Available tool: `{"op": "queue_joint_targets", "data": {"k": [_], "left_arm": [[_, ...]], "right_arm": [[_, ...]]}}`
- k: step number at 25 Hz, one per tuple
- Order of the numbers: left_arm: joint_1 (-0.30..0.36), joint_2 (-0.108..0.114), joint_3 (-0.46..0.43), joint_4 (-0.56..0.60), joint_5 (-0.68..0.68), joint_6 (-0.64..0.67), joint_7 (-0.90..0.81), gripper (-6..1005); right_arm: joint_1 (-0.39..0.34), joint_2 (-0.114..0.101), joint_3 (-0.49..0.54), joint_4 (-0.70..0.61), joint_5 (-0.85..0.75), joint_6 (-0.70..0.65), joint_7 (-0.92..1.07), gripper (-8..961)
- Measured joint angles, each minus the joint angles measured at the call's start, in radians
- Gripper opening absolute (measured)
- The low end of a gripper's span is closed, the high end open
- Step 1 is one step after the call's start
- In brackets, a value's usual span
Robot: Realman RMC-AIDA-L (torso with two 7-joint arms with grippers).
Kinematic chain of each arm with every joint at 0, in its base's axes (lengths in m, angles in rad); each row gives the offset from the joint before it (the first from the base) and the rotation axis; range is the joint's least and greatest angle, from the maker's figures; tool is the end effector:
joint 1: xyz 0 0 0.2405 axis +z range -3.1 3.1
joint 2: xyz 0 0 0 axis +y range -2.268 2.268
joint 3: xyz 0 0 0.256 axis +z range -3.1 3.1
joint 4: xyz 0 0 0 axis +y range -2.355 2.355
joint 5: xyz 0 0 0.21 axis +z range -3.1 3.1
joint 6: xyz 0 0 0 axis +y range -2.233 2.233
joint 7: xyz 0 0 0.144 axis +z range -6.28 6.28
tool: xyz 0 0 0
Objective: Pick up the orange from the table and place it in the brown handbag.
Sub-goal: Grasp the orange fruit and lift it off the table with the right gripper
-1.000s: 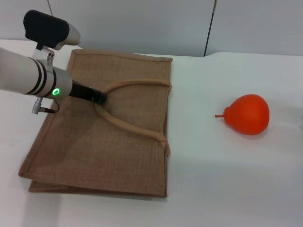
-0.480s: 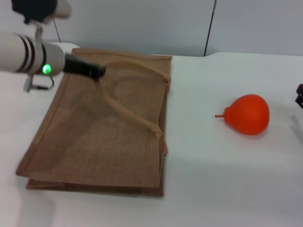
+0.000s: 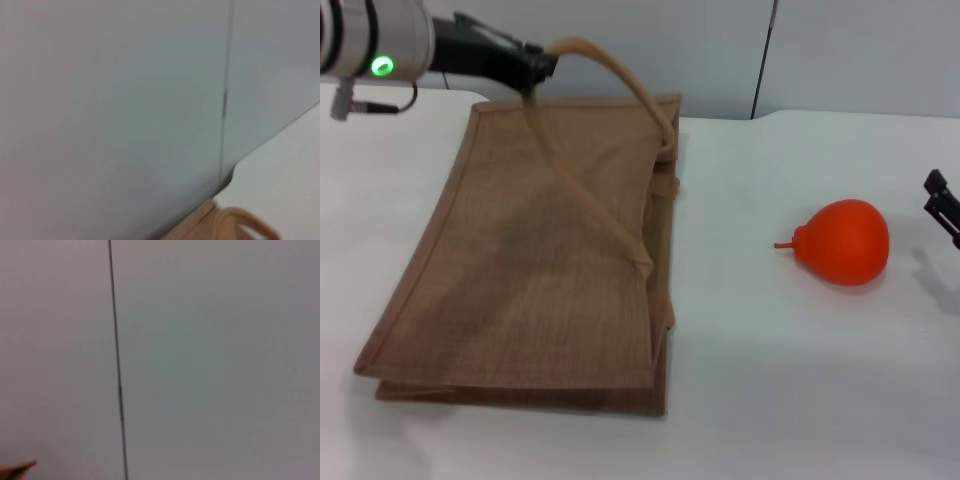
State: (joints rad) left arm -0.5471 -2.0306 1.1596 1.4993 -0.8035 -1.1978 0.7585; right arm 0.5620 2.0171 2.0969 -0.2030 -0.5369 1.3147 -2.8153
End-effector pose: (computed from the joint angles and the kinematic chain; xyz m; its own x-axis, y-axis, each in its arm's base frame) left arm -0.1447 0.4072 0.0895 0.8757 0.3766 0.3020 0.4813 -0.6319 -0.6075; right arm 0.3378 0.3240 -0.0096 0.6908 -0.0336 -0.7222 -0.6994 -0.2840 -0.6558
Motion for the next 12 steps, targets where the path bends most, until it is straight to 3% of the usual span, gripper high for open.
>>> {"op": "queue_joint_targets", "data": {"k": [12], "left_arm": [[0.010, 0.002, -0.052, 0.261, -0.042, -0.176, -0.024, 131]], "right_arm": [[0.016, -0.008, -0.195, 0.046, 0.000, 0.004, 0.123, 897]]}}
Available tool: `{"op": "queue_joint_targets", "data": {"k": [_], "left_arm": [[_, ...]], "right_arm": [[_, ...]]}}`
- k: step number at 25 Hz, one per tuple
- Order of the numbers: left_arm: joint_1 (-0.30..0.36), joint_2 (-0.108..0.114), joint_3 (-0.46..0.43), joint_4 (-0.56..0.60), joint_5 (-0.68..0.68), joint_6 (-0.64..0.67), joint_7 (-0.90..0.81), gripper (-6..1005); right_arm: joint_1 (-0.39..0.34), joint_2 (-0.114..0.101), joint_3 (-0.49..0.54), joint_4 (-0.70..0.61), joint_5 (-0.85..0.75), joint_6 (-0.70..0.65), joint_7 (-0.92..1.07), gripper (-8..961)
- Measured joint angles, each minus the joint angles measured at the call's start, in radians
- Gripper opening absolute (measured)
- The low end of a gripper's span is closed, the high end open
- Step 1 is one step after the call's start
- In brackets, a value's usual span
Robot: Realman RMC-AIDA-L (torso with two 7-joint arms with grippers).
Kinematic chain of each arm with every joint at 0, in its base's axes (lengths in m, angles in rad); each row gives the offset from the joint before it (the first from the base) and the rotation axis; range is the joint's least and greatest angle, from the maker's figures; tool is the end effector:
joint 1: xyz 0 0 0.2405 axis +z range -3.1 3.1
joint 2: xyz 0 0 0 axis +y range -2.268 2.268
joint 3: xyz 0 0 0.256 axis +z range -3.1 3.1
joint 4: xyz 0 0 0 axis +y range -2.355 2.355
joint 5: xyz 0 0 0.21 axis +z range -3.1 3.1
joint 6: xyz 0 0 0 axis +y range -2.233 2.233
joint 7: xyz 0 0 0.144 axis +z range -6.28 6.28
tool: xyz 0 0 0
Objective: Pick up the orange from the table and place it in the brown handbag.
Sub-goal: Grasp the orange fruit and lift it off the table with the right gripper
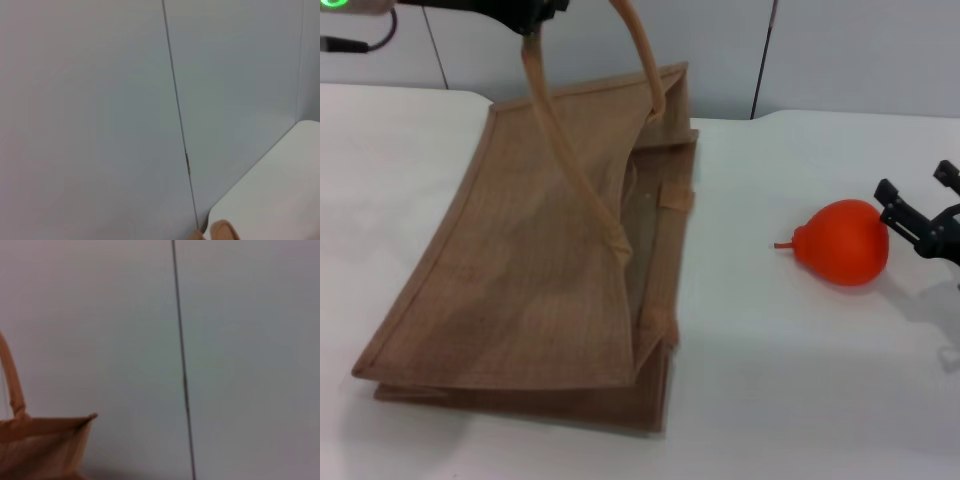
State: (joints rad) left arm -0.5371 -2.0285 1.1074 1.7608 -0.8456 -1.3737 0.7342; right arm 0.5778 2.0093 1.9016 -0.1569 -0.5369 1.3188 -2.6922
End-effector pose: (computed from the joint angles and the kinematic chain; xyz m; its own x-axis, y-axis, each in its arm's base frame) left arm -0.1010 0.3771 0.1227 0.9226 0.2520 0.2922 0.3834 -0.6849 -0.6196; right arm 0.3239 0.3291 -0.0168 0.6906 -0.0664 -0.7202 -0.6656 -0.4481 -0.5968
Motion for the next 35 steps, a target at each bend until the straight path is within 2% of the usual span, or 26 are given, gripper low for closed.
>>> {"op": "queue_joint_targets", "data": {"k": [12, 18, 26, 35], "left_arm": [[0.004, 0.000, -0.082, 0.126, -0.002, -0.094, -0.005, 131], [0.010, -0.001, -0.122, 0.171, 0.004, -0.128, -0.005, 130], [0.013, 0.000, -0.129, 0.216, 0.004, -0.132, 0.000, 130], [0.008, 0.000, -0.156, 0.247, 0.006, -0.160, 0.002, 130]], "right_arm": [[0.006, -0.035, -0.148, 0.024, 0.000, 0.004, 0.142, 899], [0.010, -0.046, -0.193, 0.023, 0.000, 0.004, 0.195, 898], [0.032, -0.050, -0.268, 0.021, 0.000, -0.045, 0.249, 896], [0.046, -0.045, -0.294, 0.022, 0.000, -0.104, 0.277, 895]]}}
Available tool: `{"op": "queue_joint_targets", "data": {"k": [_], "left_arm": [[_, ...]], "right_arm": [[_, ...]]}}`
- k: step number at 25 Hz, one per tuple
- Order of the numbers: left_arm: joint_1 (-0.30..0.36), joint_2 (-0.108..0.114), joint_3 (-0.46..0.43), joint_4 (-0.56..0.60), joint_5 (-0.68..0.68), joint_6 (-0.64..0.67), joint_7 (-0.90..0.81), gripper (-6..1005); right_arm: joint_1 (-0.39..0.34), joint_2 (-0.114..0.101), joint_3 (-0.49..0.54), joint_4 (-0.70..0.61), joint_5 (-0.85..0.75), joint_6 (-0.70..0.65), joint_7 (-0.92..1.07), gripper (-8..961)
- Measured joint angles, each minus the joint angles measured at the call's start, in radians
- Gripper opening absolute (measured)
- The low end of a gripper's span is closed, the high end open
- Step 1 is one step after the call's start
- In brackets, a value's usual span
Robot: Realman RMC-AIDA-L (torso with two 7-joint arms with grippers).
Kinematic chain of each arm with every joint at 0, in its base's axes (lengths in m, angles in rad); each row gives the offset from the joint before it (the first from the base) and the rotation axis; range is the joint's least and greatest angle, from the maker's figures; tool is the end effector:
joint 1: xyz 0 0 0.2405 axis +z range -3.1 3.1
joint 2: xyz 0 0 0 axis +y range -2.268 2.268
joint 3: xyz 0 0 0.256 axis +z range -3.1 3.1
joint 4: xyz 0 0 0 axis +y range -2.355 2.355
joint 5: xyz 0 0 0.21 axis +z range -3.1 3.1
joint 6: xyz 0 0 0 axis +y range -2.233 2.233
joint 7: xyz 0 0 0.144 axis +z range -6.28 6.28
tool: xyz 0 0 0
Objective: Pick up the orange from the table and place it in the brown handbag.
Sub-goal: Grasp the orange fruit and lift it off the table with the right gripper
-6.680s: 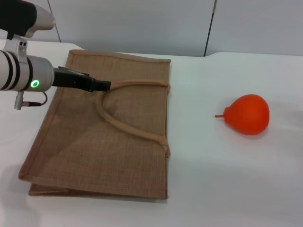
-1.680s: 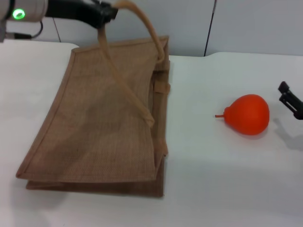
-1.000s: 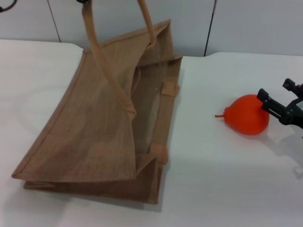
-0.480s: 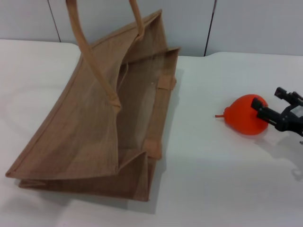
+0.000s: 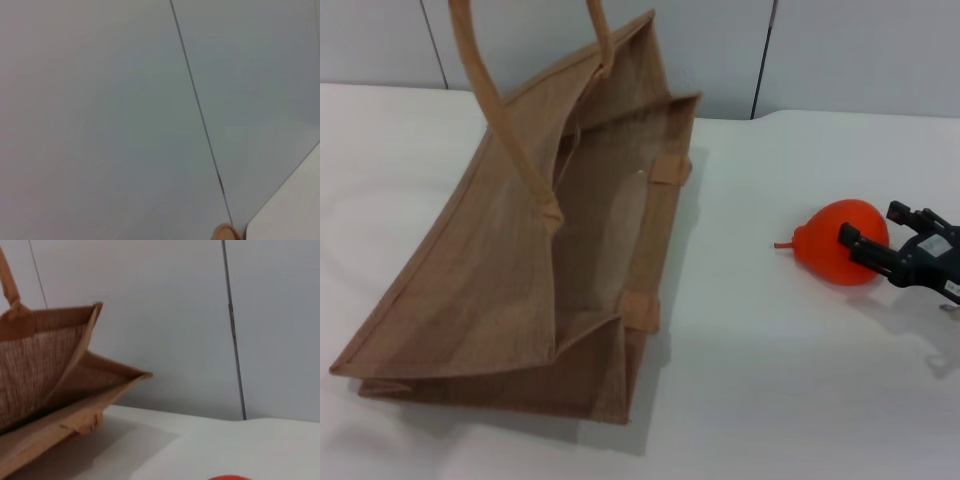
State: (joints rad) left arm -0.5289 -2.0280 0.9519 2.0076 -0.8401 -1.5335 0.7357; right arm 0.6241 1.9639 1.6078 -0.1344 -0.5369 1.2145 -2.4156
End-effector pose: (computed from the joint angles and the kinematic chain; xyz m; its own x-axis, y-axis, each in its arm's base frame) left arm -0.0857 0.3446 0.1737 0.9501 0.1583 0.2687 0.3073 -0.6216 -0.7205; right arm 0.3281 0.3380 -0.0233 0.6924 -0.2851 -0.6629 -0.6771 -0.5742 -0.4603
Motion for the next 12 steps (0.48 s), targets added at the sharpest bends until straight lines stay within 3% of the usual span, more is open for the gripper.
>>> {"op": "queue_joint_targets", "data": {"k": [12], "left_arm": [[-0.004, 0.000, -0.012, 0.010, 0.001, -0.012, 0.003, 130]], "right_arm": [[0.035, 0.009, -0.016, 0.007, 0.000, -0.062, 0.050, 893]]}}
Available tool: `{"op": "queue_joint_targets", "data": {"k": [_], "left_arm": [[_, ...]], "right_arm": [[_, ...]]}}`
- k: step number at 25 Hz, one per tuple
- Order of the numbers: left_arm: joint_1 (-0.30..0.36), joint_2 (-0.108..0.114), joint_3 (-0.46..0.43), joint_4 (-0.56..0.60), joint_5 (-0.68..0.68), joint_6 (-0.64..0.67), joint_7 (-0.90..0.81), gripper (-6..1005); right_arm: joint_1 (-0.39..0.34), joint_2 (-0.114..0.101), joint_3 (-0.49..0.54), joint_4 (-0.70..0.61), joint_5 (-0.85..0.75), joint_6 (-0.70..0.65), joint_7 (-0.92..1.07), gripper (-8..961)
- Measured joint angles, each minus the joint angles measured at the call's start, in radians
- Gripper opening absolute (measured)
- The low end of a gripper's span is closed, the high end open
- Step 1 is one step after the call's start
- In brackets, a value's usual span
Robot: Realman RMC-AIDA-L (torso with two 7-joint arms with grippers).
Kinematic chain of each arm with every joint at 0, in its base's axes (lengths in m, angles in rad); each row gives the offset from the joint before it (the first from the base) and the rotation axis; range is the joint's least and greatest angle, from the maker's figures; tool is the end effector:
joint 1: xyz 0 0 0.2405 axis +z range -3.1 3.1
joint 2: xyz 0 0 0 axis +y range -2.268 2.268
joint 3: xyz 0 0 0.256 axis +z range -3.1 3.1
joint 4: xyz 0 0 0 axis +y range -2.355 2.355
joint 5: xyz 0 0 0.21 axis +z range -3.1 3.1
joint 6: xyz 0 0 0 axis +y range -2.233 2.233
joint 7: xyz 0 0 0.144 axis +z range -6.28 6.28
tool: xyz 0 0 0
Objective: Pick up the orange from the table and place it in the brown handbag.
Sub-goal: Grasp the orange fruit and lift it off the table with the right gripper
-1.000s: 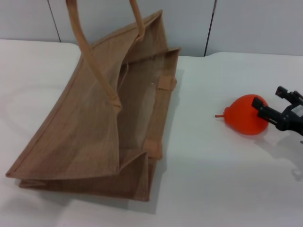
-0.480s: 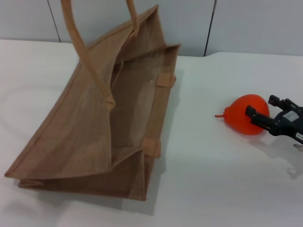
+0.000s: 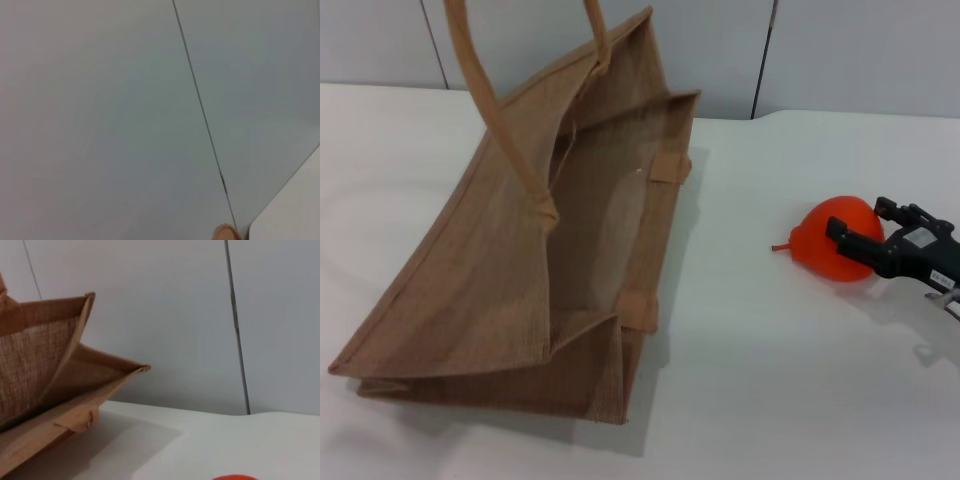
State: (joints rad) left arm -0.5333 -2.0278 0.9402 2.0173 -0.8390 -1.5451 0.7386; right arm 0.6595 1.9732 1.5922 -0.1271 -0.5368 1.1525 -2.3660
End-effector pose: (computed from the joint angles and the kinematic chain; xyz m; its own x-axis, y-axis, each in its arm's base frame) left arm -0.0849 0.3432 0.1763 0.9520 0.1537 0.2648 0.3017 -0.6185 -0.7256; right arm 0.3212 0.3497 -0.0300 0.6835 -0.3244 -0.6538 -0.6940 -0.5664 -0.4445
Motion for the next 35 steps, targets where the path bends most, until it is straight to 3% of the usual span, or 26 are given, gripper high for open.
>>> {"op": "queue_joint_targets", "data": {"k": [14, 22, 28, 32, 35], "left_arm": [[-0.004, 0.000, 0.000, 0.000, 0.016, -0.009, 0.001, 129], [-0.004, 0.000, 0.000, -0.003, 0.026, -0.009, 0.004, 129], [-0.004, -0.001, 0.003, -0.006, 0.026, -0.004, 0.013, 129], [-0.004, -0.001, 0.005, -0.008, 0.026, -0.002, 0.014, 129], [-0.006, -0.002, 0.004, -0.008, 0.026, 0.000, 0.015, 129]], "right_arm": [[0.007, 0.017, -0.009, 0.004, 0.003, -0.086, 0.018, 891], [0.013, 0.007, -0.035, 0.003, 0.000, -0.081, 0.096, 890], [0.013, -0.002, -0.044, 0.004, 0.004, -0.080, 0.121, 778], [0.015, -0.002, -0.045, 0.004, 0.004, -0.082, 0.122, 598], [0.016, -0.002, -0.046, 0.008, 0.004, -0.083, 0.120, 582]]}}
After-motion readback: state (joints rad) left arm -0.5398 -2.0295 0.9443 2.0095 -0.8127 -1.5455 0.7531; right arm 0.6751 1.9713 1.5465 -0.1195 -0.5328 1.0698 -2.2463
